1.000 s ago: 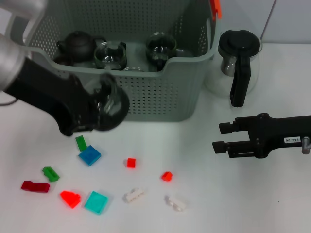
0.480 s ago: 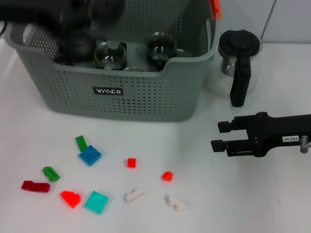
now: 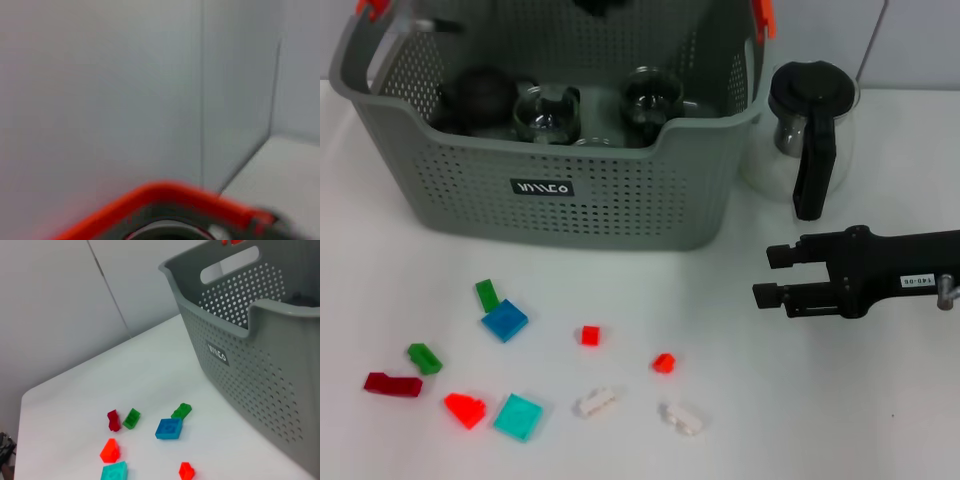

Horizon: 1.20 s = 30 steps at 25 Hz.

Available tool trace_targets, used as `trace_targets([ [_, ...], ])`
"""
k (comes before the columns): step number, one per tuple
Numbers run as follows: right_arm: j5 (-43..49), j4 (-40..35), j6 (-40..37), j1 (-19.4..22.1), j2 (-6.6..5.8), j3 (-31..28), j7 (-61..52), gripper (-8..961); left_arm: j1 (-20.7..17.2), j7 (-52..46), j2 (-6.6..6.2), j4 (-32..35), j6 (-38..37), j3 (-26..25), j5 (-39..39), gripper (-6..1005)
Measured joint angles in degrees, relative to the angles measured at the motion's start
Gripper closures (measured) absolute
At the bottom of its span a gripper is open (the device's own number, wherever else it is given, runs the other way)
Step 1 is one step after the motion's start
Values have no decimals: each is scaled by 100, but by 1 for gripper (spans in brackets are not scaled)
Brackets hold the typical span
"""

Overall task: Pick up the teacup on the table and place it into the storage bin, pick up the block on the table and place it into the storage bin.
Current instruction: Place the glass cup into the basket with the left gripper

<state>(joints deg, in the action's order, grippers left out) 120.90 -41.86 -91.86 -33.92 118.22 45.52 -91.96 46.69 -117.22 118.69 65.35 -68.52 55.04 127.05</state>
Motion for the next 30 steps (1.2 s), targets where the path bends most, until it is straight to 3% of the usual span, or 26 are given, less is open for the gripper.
trace_targets([
  [6, -11, -25, 1, -1, 6, 0, -14, 252, 1002, -509, -73, -1666, 786, 267, 1529, 962],
  [12, -15, -33, 2, -9, -4, 0, -15, 254, 1573, -1028, -140, -2285, 689, 278, 2628, 962],
  [19, -15, -33, 2, -9, -2, 0, -4, 252, 1748, -1341, -72, -2332, 489, 350, 3624, 962],
  [30, -8, -28, 19, -18, -2, 4, 25, 253, 1733, -1339, -17, -2461, 416, 647, 3659, 962],
])
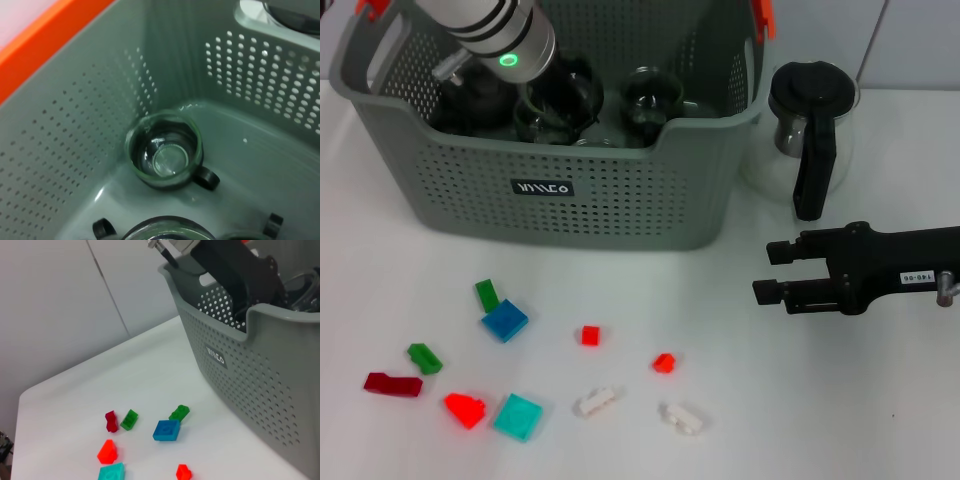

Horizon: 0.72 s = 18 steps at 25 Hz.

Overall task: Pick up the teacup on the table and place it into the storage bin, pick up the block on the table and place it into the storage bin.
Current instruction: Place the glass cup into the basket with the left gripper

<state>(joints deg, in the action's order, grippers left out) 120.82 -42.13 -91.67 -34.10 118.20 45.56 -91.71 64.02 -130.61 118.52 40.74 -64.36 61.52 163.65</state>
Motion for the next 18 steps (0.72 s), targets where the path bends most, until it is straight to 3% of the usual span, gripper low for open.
trace_targets([
  [10, -7, 7, -11, 0, -7, -4, -30, 253, 27, -21, 6, -97, 75, 1, 7, 957],
  [18, -7, 12, -17, 0, -10, -4, -39, 253, 7, -123, 5, -60, 217, -48, 9, 640],
])
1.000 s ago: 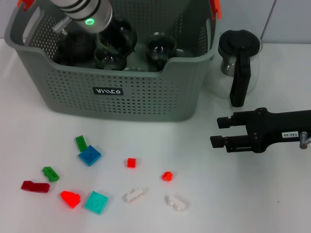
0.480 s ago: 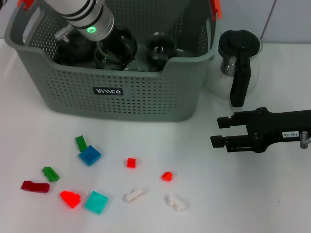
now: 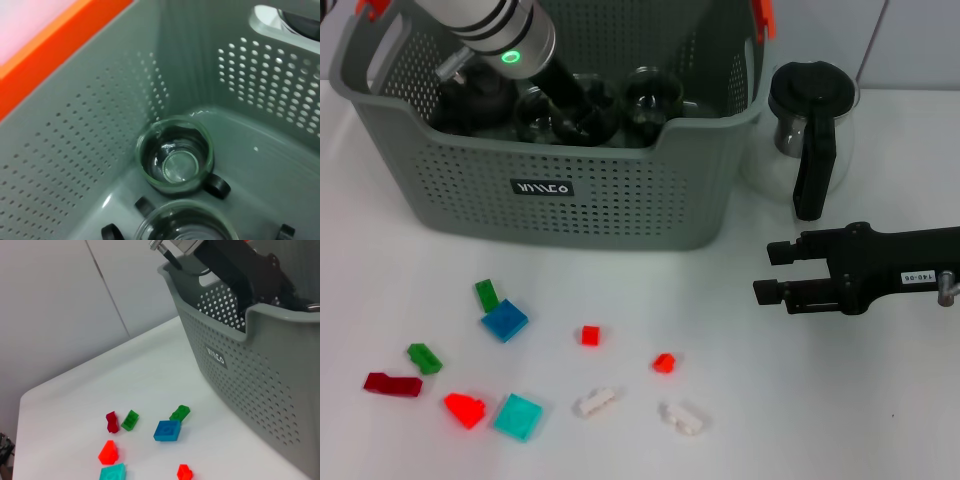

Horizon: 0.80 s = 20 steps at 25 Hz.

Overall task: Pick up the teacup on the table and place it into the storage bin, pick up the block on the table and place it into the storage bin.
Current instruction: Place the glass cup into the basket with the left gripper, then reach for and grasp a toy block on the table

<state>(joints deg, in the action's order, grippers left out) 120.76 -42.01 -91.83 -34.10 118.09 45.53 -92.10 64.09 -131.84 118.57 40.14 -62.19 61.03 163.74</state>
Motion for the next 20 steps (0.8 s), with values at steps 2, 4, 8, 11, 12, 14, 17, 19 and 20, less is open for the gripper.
trace_targets([
  [2, 0, 0, -1, 0, 0, 0, -1, 253, -4, -2, 0, 31, -29, -12, -3, 562],
  [4, 0, -2, -2, 0, 0, 0, -1, 253, -20, -22, 0, 112, -94, -22, -9, 549],
  [8, 1, -11, -2, 0, 2, 0, -1, 254, -274, -84, 57, 798, -516, -79, -67, 524],
  [11, 1, -14, -2, 0, 3, 7, -1, 254, -400, -105, 88, 1138, -707, -161, -69, 506],
  [12, 1, -17, -2, 0, 3, 11, -1, 254, -443, -117, 95, 1264, -797, -210, -79, 499],
  [14, 1, -21, -1, -1, 4, 17, -1, 254, -550, -128, 105, 1576, -1018, -393, -175, 494],
  [17, 4, -24, -11, -12, 3, 19, -1, 254, -773, -43, 110, 2139, -1387, -702, -637, 496],
  [19, 12, -25, -29, -15, 3, 22, -1, 254, -951, 57, 86, 2500, -1673, -947, -1109, 497],
  [20, 15, -25, -49, -19, 3, 23, -1, 254, -1072, 131, 52, 2708, -1887, -1146, -1497, 498],
])
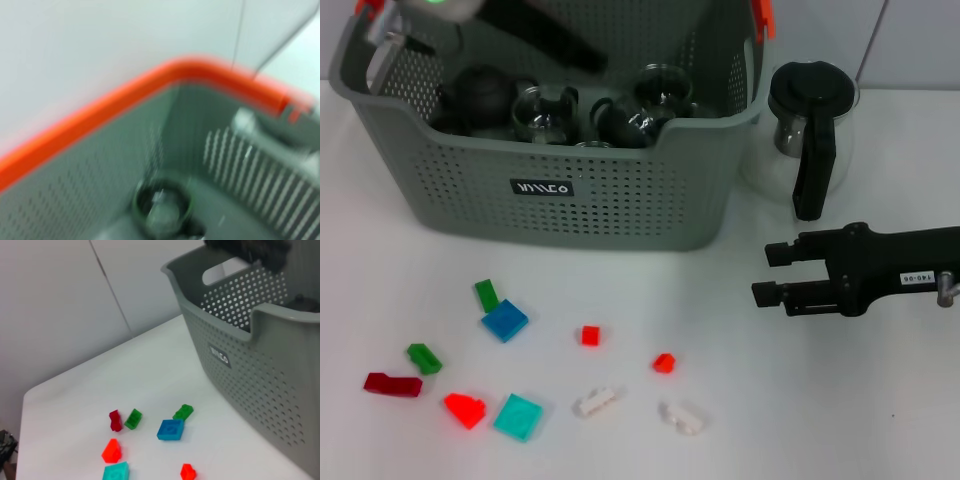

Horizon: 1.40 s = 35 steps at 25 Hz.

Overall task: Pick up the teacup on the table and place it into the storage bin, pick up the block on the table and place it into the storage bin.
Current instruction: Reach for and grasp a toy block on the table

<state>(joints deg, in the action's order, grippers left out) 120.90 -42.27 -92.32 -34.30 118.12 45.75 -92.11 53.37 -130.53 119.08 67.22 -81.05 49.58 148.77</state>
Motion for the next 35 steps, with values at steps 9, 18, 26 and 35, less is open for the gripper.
trace_targets([
  [9, 15, -1, -50, -7, -9, -7, 0, 253, -996, 1128, -339, 350, -1966, -1948, -3102, 502],
  [18, 22, -1, -50, -7, -9, 11, 24, 253, -2215, 1901, -209, 1028, -3280, -1999, -3345, 504],
  [26, 30, 19, -56, -13, -16, 17, 61, 253, -2599, 1664, 9, 2332, -3373, -996, -1635, 507],
  [35, 30, 43, -54, -3, -8, 22, 62, 252, -2210, 1520, 190, 1914, -3234, -145, 412, 507],
])
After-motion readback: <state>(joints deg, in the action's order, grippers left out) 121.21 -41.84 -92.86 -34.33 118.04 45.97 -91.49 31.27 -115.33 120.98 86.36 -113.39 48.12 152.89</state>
